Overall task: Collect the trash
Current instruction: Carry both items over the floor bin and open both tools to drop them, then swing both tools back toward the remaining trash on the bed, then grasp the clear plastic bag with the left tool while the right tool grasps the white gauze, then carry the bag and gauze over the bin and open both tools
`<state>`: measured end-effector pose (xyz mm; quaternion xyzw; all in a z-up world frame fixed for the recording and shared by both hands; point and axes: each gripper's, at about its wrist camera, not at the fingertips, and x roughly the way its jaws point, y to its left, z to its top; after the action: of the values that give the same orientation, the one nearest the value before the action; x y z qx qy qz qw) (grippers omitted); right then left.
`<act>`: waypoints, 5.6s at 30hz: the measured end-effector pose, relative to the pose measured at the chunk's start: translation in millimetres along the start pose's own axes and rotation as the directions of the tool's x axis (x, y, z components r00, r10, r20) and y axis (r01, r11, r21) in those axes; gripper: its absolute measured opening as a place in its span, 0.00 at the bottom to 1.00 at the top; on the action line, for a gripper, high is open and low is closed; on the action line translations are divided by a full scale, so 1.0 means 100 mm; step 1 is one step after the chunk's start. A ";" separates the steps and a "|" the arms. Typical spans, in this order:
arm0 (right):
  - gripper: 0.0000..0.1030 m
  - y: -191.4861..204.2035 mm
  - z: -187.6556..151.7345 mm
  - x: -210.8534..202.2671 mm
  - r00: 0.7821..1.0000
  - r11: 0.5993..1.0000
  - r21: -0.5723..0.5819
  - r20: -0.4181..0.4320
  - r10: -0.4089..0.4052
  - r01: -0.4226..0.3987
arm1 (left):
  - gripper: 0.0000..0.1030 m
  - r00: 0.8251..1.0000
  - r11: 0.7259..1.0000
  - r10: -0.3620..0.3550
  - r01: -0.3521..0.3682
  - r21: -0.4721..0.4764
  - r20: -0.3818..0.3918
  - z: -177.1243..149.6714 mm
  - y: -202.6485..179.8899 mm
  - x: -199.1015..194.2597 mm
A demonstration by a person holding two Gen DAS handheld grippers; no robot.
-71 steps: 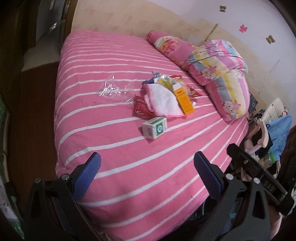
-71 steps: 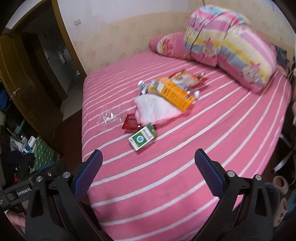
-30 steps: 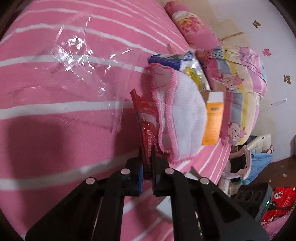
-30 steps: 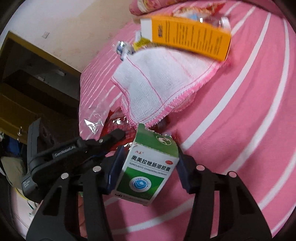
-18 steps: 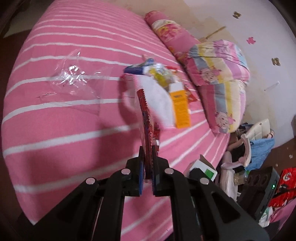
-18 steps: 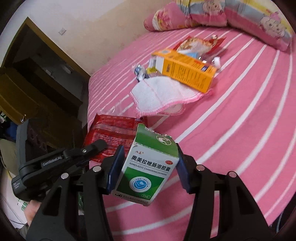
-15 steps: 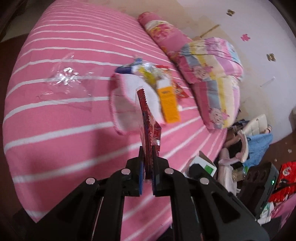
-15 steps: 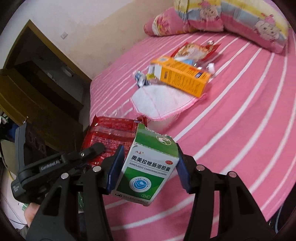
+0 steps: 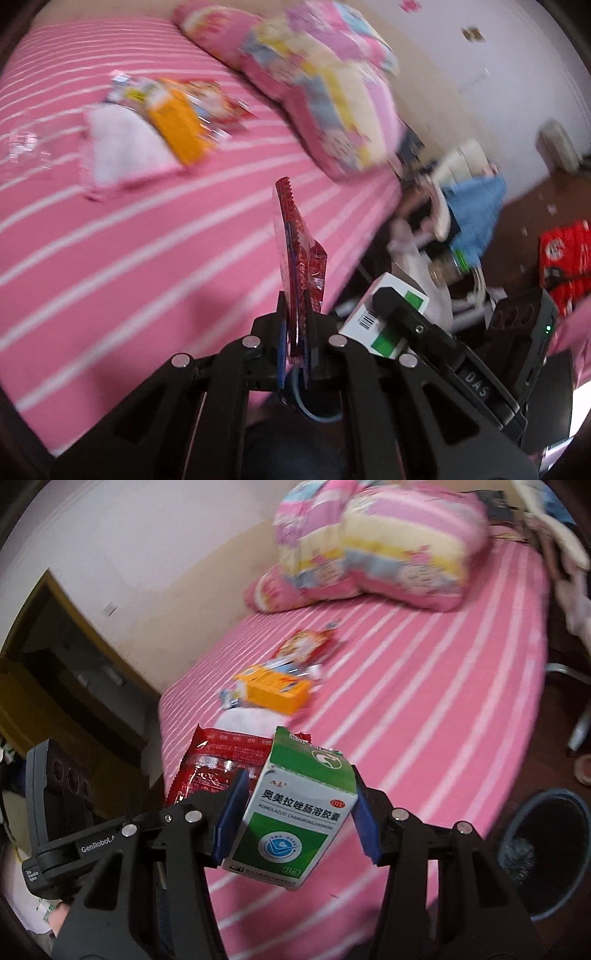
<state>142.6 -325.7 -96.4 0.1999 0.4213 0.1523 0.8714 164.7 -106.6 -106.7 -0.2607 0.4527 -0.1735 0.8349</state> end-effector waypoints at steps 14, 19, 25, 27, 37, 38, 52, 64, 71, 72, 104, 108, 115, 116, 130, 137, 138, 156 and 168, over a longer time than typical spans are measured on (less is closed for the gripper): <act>0.52 -2.01 -0.58 -1.11 0.965 0.927 0.278 0.000 -0.263 0.253 | 0.06 0.942 0.964 -0.041 0.125 0.234 -0.334 -0.92 -1.48 1.68; 0.52 -2.57 -0.82 -1.26 0.941 0.884 0.326 -0.058 -0.334 0.334 | 0.06 0.910 0.950 -0.007 0.135 0.281 -0.414 -1.29 -1.74 2.23; 0.52 -3.05 -0.98 -1.15 0.918 0.847 0.354 -0.141 -0.371 0.397 | 0.06 0.885 0.926 0.052 0.131 0.354 -0.463 -1.58 -2.04 2.81; 0.52 -3.16 -0.99 -1.09 0.914 0.839 0.364 -0.157 -0.374 0.405 | 0.06 0.863 0.919 0.084 0.126 0.374 -0.497 -1.68 -2.02 3.08; 0.79 -3.53 -1.03 -0.82 0.881 0.803 0.362 -0.207 -0.425 0.473 | 0.34 0.824 0.944 0.168 0.024 0.330 -0.541 -1.66 -1.76 3.61; 0.81 -3.55 -1.05 -0.85 0.874 0.791 0.371 -0.200 -0.443 0.487 | 0.49 0.827 0.950 0.160 0.019 0.311 -0.539 -1.62 -1.73 3.60; 0.88 -2.65 -0.87 -1.18 0.887 0.856 0.242 -0.050 -0.459 0.457 | 0.83 0.938 0.966 -0.044 0.128 0.224 -0.344 -1.27 -1.67 2.52; 0.91 -1.14 -0.42 -1.06 0.942 0.946 -0.007 0.092 -0.322 0.324 | 0.86 0.993 0.995 -0.089 0.092 0.043 -0.072 -0.76 -0.71 0.95; 0.92 -0.13 -0.37 -0.43 0.979 0.965 -0.162 0.047 -0.200 0.205 | 0.86 0.998 0.994 0.023 -0.015 -0.105 0.067 -0.48 0.42 0.12; 0.92 0.02 -0.38 -0.30 0.982 0.964 -0.187 0.032 -0.184 0.187 | 0.86 0.994 0.990 0.059 -0.046 -0.133 0.091 -0.43 0.67 -0.03; 0.92 1.56 0.07 3.52 0.984 0.870 -0.487 -0.099 -0.148 0.082 | 0.84 0.871 0.887 0.461 -0.444 -0.127 0.171 1.77 3.34 0.08; 0.88 1.51 -0.05 3.80 0.969 0.858 -0.507 -0.160 -0.189 0.084 | 0.70 0.851 0.860 0.510 -0.503 -0.085 0.126 1.80 3.38 0.30; 0.36 1.51 -0.06 3.77 0.966 0.828 -0.552 -0.143 -0.214 0.102 | 0.22 0.844 0.856 0.517 -0.513 -0.069 0.145 1.80 3.35 0.28; 0.29 1.50 -0.05 3.74 0.967 0.829 -0.550 -0.143 -0.211 0.100 | 0.19 0.843 0.855 0.517 -0.514 -0.064 0.146 1.78 3.32 0.27; 0.14 1.60 0.19 2.72 0.991 0.880 -0.468 -0.133 0.019 -0.080 | 0.09 0.912 0.950 0.311 -0.310 -0.044 0.267 1.37 2.70 -0.27; 0.14 1.41 -0.04 2.05 0.989 0.902 -0.416 -0.129 0.071 -0.119 | 0.09 0.930 0.980 0.196 -0.178 -0.085 0.312 0.78 2.15 -0.53; 0.14 1.38 -0.12 1.89 0.991 0.897 -0.428 -0.115 0.069 -0.112 | 0.09 0.933 0.983 0.181 -0.160 -0.089 0.311 0.63 2.01 -0.57; 0.15 0.51 -0.54 -0.47 0.991 0.960 -0.280 0.134 0.015 0.023 | 0.09 0.959 0.991 -0.079 0.046 0.128 0.270 -0.35 -0.23 -0.66; 0.15 -0.45 -0.63 -1.38 0.967 0.979 -0.140 0.227 -0.113 0.148 | 0.09 0.980 0.956 -0.174 0.145 0.255 0.093 -0.96 -1.31 0.17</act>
<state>14.1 -410.9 -60.6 0.1182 0.3224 0.1043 0.9334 85.2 -247.3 -84.0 -0.2002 0.3564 -0.2801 0.8686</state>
